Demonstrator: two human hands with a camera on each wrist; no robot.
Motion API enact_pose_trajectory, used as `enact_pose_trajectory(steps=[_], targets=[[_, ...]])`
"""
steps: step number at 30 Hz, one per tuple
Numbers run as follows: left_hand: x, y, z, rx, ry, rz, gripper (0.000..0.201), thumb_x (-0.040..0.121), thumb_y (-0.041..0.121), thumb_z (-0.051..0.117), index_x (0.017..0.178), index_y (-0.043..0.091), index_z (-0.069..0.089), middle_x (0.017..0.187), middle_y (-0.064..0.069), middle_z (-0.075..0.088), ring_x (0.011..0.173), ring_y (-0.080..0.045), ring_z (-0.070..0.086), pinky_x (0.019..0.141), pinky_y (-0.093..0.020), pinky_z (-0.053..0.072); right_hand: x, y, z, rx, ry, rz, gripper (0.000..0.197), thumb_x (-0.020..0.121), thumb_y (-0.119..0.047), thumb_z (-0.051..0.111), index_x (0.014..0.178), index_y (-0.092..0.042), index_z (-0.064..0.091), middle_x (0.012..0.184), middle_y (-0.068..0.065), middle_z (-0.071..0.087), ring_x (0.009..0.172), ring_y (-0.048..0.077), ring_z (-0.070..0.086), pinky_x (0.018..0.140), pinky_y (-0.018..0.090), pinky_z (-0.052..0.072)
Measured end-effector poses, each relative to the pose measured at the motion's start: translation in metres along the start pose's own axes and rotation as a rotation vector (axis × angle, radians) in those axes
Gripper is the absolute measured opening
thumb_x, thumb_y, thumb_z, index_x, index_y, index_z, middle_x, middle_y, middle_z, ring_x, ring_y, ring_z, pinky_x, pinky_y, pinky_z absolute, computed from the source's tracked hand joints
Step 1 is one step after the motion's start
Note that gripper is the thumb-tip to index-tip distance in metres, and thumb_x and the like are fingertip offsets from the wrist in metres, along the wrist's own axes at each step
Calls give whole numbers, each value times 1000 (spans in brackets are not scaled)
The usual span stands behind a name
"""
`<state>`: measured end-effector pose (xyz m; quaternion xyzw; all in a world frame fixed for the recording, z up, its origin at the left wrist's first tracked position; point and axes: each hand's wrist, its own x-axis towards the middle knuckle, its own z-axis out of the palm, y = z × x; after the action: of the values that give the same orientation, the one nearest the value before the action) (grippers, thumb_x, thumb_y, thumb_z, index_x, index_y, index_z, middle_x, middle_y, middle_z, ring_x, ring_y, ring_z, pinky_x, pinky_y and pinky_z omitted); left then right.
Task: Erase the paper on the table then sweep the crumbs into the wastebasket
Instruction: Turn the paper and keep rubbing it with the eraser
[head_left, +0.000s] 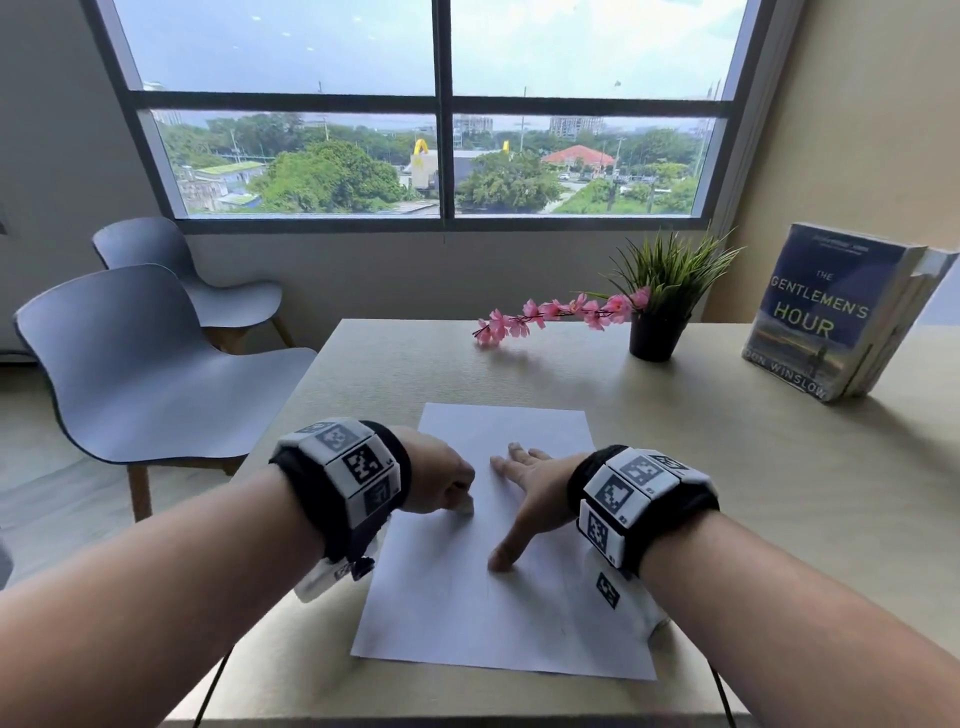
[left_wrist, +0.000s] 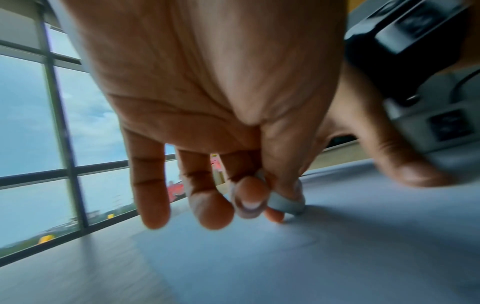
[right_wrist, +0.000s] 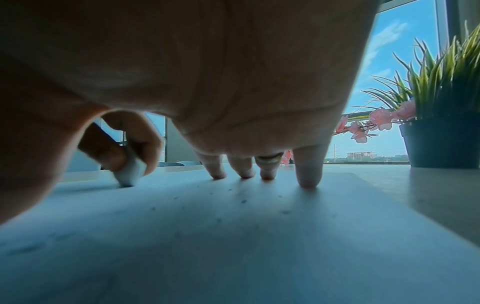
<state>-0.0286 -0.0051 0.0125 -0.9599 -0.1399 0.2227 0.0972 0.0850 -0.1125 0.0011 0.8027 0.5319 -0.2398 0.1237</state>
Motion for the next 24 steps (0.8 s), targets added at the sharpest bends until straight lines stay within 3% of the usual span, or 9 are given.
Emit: enact_pose_trajectory(steps=[3, 9, 14, 19, 24], targets=[[2, -5, -1, -3, 13, -41, 38, 99, 45, 36, 114, 15, 54, 117, -6, 60, 105, -26, 55, 73, -29, 34, 0, 1, 0, 5, 2, -1, 123, 64, -69, 71, 154, -30, -4, 162, -5, -12, 149, 12, -7, 120, 46, 5], [-8, 5, 4, -17, -22, 42, 35, 98, 44, 38, 110, 17, 56, 111, -6, 62, 99, -26, 56, 71, -29, 34, 0, 0, 0, 6, 11, -7, 123, 65, -68, 71, 154, -29, -4, 162, -4, -12, 149, 13, -6, 121, 45, 6], [-1, -13, 2, -25, 2, -64, 39, 98, 47, 38, 114, 16, 56, 117, -4, 61, 106, -26, 55, 75, -29, 37, 0, 1, 0, 19, 1, -2, 124, 62, -69, 72, 154, -30, -3, 162, -5, -11, 149, 13, -6, 120, 46, 7], [-5, -5, 8, -35, -15, 29, 36, 99, 44, 37, 110, 16, 55, 113, -5, 62, 102, -26, 56, 74, -30, 37, 0, 1, 0, 16, 2, -4, 124, 64, -68, 72, 154, -30, -4, 162, -5, -12, 149, 13, -8, 121, 45, 6], [1, -23, 5, -68, 1, -110, 38, 98, 46, 38, 113, 16, 56, 117, -5, 61, 106, -26, 56, 77, -29, 37, 2, 2, 1, 22, -6, 7, 125, 62, -70, 72, 153, -32, -5, 161, -7, -13, 149, 11, -8, 121, 46, 5]])
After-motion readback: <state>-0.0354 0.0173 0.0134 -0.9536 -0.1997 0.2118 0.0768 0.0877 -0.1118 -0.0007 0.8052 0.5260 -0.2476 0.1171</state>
